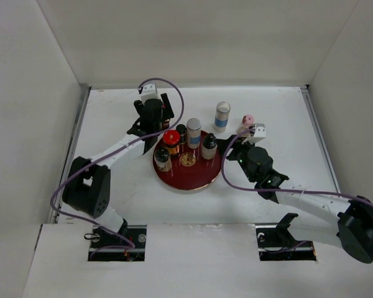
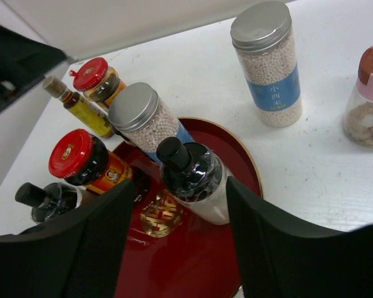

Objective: Organize the condiment bottles

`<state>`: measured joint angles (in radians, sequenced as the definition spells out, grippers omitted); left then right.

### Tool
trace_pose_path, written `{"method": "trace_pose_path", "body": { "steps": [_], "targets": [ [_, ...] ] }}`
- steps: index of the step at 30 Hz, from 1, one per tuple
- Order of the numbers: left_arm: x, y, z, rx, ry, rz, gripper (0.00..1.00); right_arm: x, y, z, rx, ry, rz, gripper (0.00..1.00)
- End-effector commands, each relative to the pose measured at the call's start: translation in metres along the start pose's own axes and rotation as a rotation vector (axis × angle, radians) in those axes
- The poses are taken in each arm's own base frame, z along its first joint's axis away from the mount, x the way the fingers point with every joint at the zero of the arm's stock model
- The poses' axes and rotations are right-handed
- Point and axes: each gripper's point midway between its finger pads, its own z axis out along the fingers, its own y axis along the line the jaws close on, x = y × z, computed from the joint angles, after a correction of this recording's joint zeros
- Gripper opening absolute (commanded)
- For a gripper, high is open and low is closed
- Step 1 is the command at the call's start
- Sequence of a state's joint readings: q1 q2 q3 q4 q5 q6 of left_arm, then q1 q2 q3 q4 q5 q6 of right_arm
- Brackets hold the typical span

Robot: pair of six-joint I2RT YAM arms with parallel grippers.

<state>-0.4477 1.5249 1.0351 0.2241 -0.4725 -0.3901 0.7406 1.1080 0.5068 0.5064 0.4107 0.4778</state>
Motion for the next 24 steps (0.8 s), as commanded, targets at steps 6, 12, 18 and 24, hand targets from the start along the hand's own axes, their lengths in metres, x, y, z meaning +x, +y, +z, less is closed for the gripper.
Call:
{"method": "trace_pose_path", "body": {
  "steps": [6,12,18,24],
  "targets": [
    [-0.014,-0.013,0.039,-0.01,-0.036,0.064,0.84,-0.008,0.009,0.005,-0.025,-0.029,0.017,0.74],
    [-0.002,-0.009,0.056,-0.046,-0.021,0.1,0.85,-0.008,0.014,0.005,-0.048,-0.022,0.024,0.76],
    [0.009,-0.005,0.073,-0.072,-0.006,0.107,0.8,-0.006,0.013,0.005,-0.046,-0.019,0.025,0.76],
    [0.008,0.009,0.073,-0.144,-0.038,0.117,0.8,-0.005,0.013,0.006,-0.044,-0.016,0.023,0.76]
  ]
}}
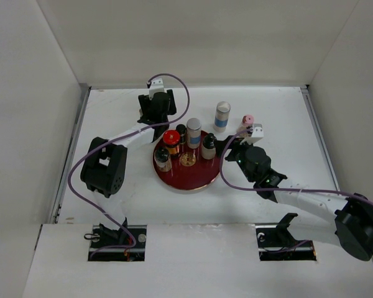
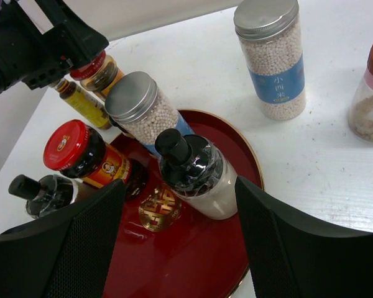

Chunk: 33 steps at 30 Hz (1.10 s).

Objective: Organize the condiment bottles

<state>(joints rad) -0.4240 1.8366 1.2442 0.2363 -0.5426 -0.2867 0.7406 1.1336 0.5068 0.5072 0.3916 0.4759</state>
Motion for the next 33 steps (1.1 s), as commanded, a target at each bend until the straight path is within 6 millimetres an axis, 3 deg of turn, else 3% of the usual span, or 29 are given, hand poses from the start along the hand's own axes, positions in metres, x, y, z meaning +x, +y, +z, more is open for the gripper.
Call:
{"method": "trace_pose_path", "body": {
  "steps": [1,10,13,16,18,21,29,33],
  "targets": [
    [-0.027,0.005,0.001,-0.035,-0.086,-0.027,0.8,-0.015,0.013,0.003,-0.039,-0.045,0.034,0.76],
    [0.001,-0.008,0.017,0.015,-0.025,-0.005,0.71,-0.015,0.013,0.003,-0.039,-0.045,0.034,0.76],
    [0.004,-0.01,0.019,0.019,-0.02,-0.003,0.6,-0.015,0.013,0.003,-0.038,-0.044,0.033,0.76],
    [-0.007,-0.012,0.015,0.028,-0.046,-0.02,0.43,-0.014,0.013,0.004,-0.037,-0.043,0.033,0.76],
    [-0.022,-0.016,0.007,0.039,-0.083,-0.036,0.36,-0.014,0.013,0.004,-0.037,-0.043,0.033,0.76],
    [-0.061,-0.022,-0.012,0.071,-0.166,-0.071,0.33,-0.014,0.013,0.004,-0.037,-0.041,0.032,0.76],
    [-0.186,-0.027,-0.1,0.173,-0.422,-0.182,0.33,-0.013,0.013,0.004,-0.038,-0.041,0.034,0.75],
    [-0.208,-0.021,-0.147,0.217,-0.484,-0.211,0.33,-0.016,0.014,0.002,-0.043,-0.049,0.038,0.75]
  ]
}}
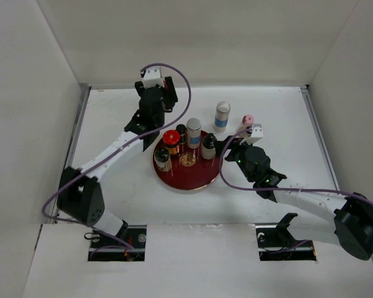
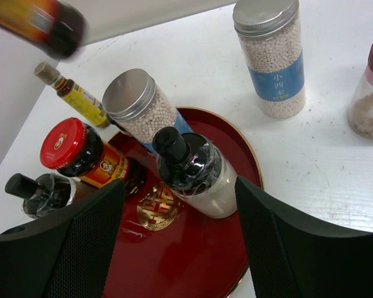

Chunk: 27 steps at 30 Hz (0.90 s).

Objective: Organize the condiment bottles

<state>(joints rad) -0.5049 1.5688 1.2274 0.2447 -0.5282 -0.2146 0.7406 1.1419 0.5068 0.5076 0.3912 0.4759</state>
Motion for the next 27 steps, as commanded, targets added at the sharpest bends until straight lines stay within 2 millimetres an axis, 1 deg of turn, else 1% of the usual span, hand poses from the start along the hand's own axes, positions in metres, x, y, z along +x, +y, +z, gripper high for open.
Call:
{"method": "trace_pose_path", "body": {
  "steps": [1,3,6,10,12,13,15,16,19,21,24,27],
  "targets": [
    [-0.117,-0.006,-0.055,0.073,-0.295,-0.155,0.33,-0.019,0.015,0.001,-0.047,-0.057,0.044,0.75],
    [-0.116,-0.01,-0.077,0.108,-0.294,-0.166,0.33,-0.019,0.015,0.0,-0.046,-0.056,0.047,0.75],
    [-0.098,-0.017,-0.108,0.158,-0.257,-0.164,0.33,-0.025,0.014,-0.003,-0.048,-0.074,0.054,0.75],
    [-0.054,-0.034,-0.146,0.247,-0.161,-0.137,0.33,-0.032,0.011,-0.006,-0.047,-0.094,0.068,0.75],
    [-0.032,-0.044,-0.162,0.292,-0.115,-0.118,0.33,-0.033,0.008,-0.007,-0.038,-0.102,0.073,0.75],
    [-0.023,-0.049,-0.169,0.314,-0.097,-0.112,0.33,-0.033,0.006,-0.007,-0.031,-0.103,0.075,0.75],
    [-0.006,-0.058,-0.18,0.345,-0.07,-0.105,0.33,-0.034,0.007,-0.007,-0.036,-0.105,0.081,0.75],
    [0.001,-0.059,-0.18,0.347,-0.06,-0.098,0.33,-0.036,0.007,-0.008,-0.035,-0.11,0.079,0.75],
    [0.026,-0.063,-0.172,0.335,-0.028,-0.071,0.33,-0.037,0.001,-0.007,-0.019,-0.115,0.088,0.75],
    [0.042,-0.069,-0.166,0.341,-0.003,-0.071,0.33,-0.036,0.002,-0.008,-0.023,-0.113,0.087,0.75],
    [0.062,-0.076,-0.154,0.334,0.022,-0.051,0.33,-0.037,-0.001,-0.008,-0.015,-0.116,0.09,0.75],
    [0.08,-0.082,-0.142,0.331,0.041,-0.035,0.33,-0.037,0.0,-0.008,-0.017,-0.117,0.089,0.75]
  ]
}}
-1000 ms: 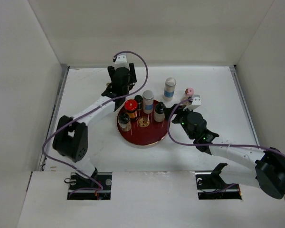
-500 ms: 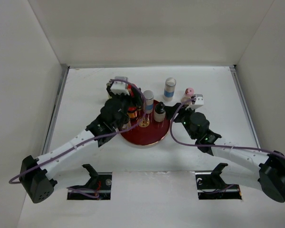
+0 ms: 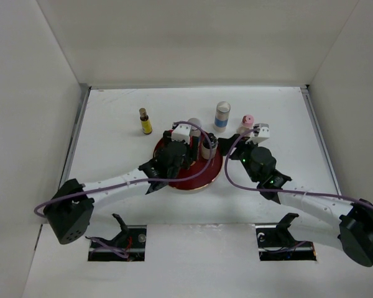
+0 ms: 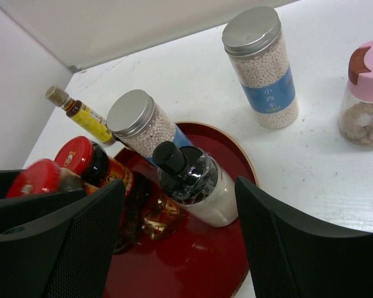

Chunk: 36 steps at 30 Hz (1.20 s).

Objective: Organize the condiment bottles

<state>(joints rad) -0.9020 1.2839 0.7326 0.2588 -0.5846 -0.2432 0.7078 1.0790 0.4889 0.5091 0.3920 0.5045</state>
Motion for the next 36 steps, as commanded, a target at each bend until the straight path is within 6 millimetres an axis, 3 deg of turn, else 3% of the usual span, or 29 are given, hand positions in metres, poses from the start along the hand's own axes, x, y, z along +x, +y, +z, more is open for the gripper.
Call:
{"method": "trace_pose_path", "body": {
  "steps": [1,9,18,20,22,26,28,36],
  "targets": [
    [-0.05,-0.015,0.013,0.037,-0.175,-0.142,0.33,-0.019,0.008,-0.001,-0.027,-0.066,0.04,0.75],
    [-0.032,-0.008,0.038,-0.004,-0.142,-0.129,0.33,-0.017,0.006,0.0,-0.025,-0.059,0.047,0.75],
    [-0.01,-0.003,0.052,-0.034,-0.137,-0.136,0.37,-0.016,0.005,0.002,-0.015,-0.058,0.029,0.75],
    [-0.008,-0.001,0.054,-0.04,-0.138,-0.14,0.42,-0.013,0.005,0.003,-0.017,-0.049,0.029,0.75],
    [-0.008,-0.002,0.053,-0.036,-0.14,-0.144,0.54,-0.014,0.005,0.003,-0.012,-0.053,0.024,0.75],
    [-0.021,-0.009,0.042,-0.009,-0.166,-0.138,0.71,-0.014,0.006,0.003,-0.021,-0.05,0.033,0.76],
    [-0.03,-0.01,0.034,0.0,-0.185,-0.144,0.75,-0.017,0.006,0.002,-0.017,-0.06,0.027,0.76],
    [-0.072,-0.012,-0.001,0.03,-0.237,-0.161,0.75,-0.019,0.007,-0.002,-0.027,-0.066,0.042,0.76]
  ]
}}
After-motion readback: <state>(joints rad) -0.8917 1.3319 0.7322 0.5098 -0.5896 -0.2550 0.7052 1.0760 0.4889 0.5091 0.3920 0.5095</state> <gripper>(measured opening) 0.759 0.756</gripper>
